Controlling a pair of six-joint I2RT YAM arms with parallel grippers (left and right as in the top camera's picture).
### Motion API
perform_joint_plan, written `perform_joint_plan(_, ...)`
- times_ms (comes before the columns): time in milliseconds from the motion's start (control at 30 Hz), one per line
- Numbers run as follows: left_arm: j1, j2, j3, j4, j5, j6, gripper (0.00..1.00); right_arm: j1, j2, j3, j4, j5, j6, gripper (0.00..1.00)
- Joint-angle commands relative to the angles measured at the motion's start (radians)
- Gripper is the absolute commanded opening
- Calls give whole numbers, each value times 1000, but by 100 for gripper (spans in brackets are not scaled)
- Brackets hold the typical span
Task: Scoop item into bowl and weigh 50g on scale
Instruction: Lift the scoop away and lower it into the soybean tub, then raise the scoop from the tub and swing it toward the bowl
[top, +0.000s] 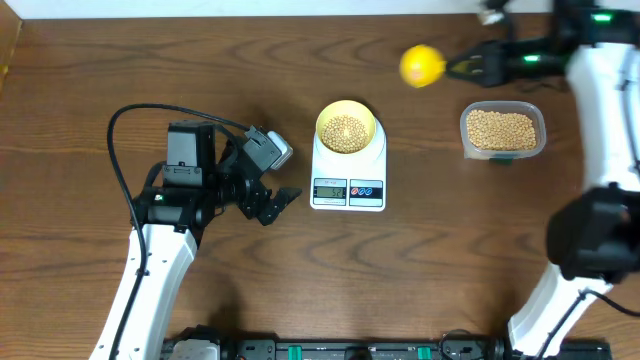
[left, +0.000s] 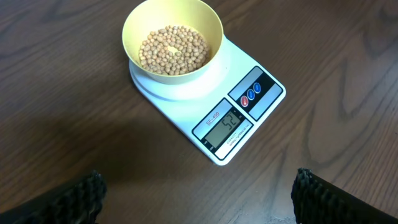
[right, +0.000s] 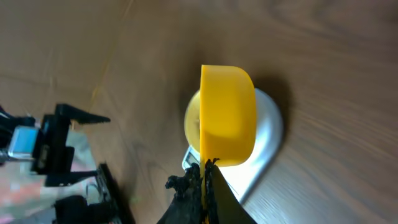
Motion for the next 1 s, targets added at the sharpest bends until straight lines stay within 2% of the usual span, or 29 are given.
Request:
perform_joint_plan(0,5,6,10,1,-6,14,98,-104,-41,4,-46,-22,-39,1)
perform_joint_plan(167,5,6,10,1,-6,14,98,-212,-41,4,-132,97,-61,1)
perform_joint_plan(367,5,6,10,1,-6,14,98,-221,-41,4,-190,451,-19,1)
perform_joint_plan(733,5,6,10,1,-6,14,98,-19,-41,4,-183,1085,91,1)
perform_joint_plan(967,5,6,10,1,-6,14,98,113,-41,4,-151,1394,147,1)
